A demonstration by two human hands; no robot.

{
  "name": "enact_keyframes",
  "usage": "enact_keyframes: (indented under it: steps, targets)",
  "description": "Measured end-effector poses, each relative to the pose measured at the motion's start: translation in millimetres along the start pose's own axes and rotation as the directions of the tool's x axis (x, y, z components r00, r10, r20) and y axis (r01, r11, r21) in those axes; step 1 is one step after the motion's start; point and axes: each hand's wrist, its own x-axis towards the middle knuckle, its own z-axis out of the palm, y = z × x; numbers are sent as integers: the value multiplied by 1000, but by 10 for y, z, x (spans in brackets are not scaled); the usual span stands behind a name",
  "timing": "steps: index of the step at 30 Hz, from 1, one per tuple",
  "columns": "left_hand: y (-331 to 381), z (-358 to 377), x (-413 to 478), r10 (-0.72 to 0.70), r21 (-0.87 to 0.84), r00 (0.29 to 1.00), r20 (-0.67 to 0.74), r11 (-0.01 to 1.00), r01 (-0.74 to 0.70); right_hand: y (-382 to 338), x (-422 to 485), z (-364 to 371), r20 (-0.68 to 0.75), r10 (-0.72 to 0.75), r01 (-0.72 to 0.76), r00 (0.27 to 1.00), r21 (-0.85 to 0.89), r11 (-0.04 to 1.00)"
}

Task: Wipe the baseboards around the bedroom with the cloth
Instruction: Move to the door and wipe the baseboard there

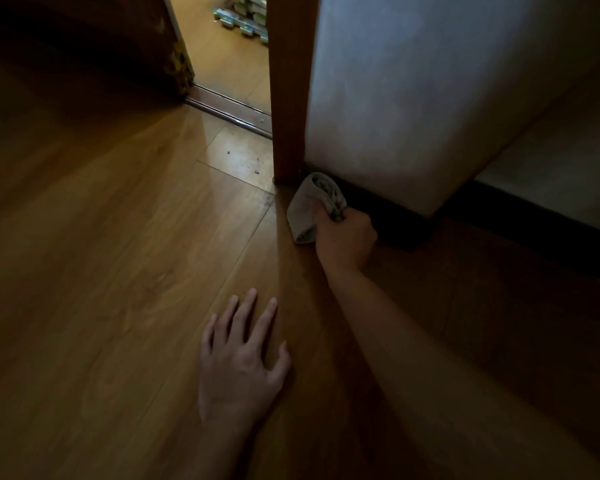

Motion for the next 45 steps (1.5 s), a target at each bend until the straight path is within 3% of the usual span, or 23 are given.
enact_keyframes:
  steps: [5,11,21,26,32,36,39,45]
  targets:
    - [1,-8,12,-3,-27,1000,-7,1000,3,141,32,-137,-71,0,-2,997,-28,1000]
    - [-5,2,-3,-2,-43,1000,-2,999,2,65,11,-93,-30,-11,11,1000,-7,1000]
    - [-22,23,0,9,-30,1000,1,1000,-9,403,29,-718,-98,84,-86,992,-16,996]
    - [-6,0,-11,-15,-20,999,44,1000,16,544,-30,-1071,-183,156,-142,971,90,986]
    - [11,-13,-3,-13,-28,1000,6,1000,13,657,-65,-1079,-189,104,-58,976,235,970]
    - [14,14,-16,-8,-36,999,-35,999,7,680,52,-1026,-118,-17,35,993,148,988]
    - [12,34,-7,5,-24,998,-62,1000,-7,715,78,-1023,-161,-111,128,981,101,987]
    - [40,45,-46,-19,-12,999,-41,1000,19,780,25,-1024,-259,-96,129,961,116,985]
